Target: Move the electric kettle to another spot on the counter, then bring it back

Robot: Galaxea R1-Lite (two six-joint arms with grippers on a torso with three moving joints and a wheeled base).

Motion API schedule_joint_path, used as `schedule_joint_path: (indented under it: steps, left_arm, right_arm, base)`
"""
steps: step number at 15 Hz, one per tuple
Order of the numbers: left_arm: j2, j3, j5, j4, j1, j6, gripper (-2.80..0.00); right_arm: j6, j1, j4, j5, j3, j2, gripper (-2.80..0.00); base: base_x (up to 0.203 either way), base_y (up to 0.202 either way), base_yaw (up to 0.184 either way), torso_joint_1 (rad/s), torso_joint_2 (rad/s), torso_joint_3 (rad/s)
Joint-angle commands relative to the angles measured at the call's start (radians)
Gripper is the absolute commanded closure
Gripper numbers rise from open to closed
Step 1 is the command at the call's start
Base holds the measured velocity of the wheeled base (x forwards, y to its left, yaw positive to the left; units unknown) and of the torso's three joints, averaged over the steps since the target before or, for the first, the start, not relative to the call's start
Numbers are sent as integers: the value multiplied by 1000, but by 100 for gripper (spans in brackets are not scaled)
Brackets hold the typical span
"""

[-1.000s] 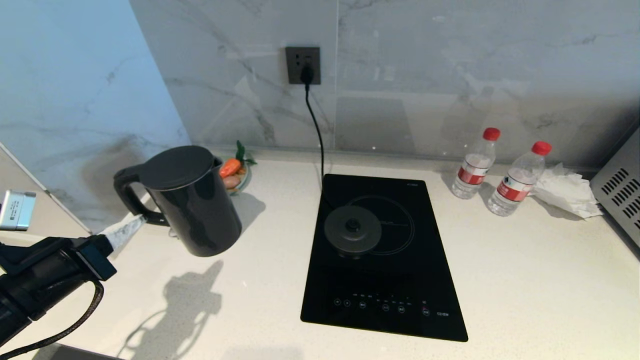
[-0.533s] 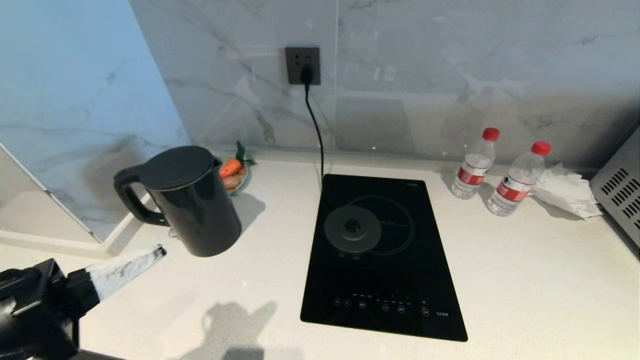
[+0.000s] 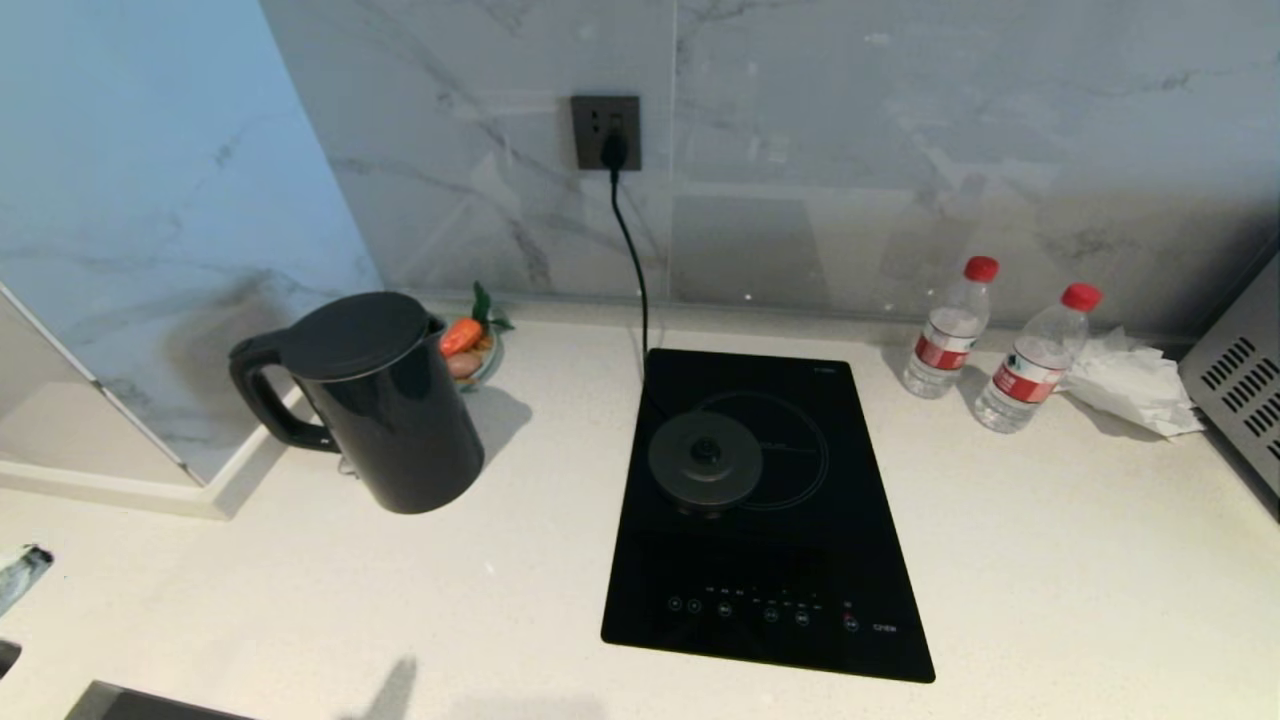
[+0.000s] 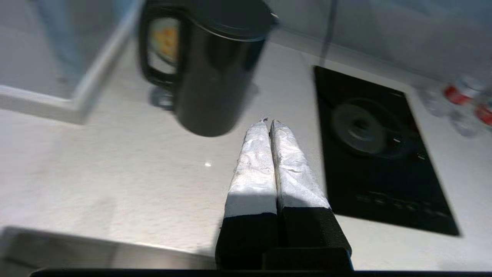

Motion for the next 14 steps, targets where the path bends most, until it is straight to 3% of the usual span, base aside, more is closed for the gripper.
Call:
schedule_joint_path:
  steps: [1, 3, 4, 7, 9, 10, 11, 12, 14]
  left_arm:
    - [-135, -9, 28, 53, 100, 57, 0]
    - [-221, -3, 16, 70, 183, 152, 0]
    - [-277, 9, -25, 73, 190, 178, 0]
    - [-481, 101, -254, 95, 192, 205, 0]
    - [-529, 215, -318, 133, 190, 230, 0]
    - [-529, 271, -305, 138, 191, 266, 0]
    - [-528, 318, -262, 137, 190, 360, 0]
    - [-528, 366, -204, 133, 191, 407, 0]
    - [-529, 418, -81, 133, 190, 407, 0]
  right_arm:
    - [0, 0, 0, 0, 0, 0, 0]
    - [0, 0, 0, 0, -1, 0, 0]
    - [0, 0, 0, 0, 0, 0, 0]
    - [0, 0, 0, 0, 0, 0, 0]
    - [0, 0, 0, 0, -1, 0, 0]
    - [-2, 0, 0, 0, 0, 0, 0]
    - [0, 0, 0, 0, 0, 0, 0]
    - [0, 0, 0, 0, -1, 0, 0]
    - [0, 0, 0, 0, 0, 0, 0]
  base:
    - [0, 0, 0, 0, 0, 0]
    - [0, 0, 0, 0, 0, 0]
    - [0, 0, 0, 0, 0, 0]
    - [0, 0, 0, 0, 0, 0]
    - [0, 0, 0, 0, 0, 0]
    - [0, 0, 0, 0, 0, 0]
    - [0, 0, 0, 0, 0, 0]
    - [0, 0, 0, 0, 0, 0]
    - [0, 0, 0, 0, 0, 0]
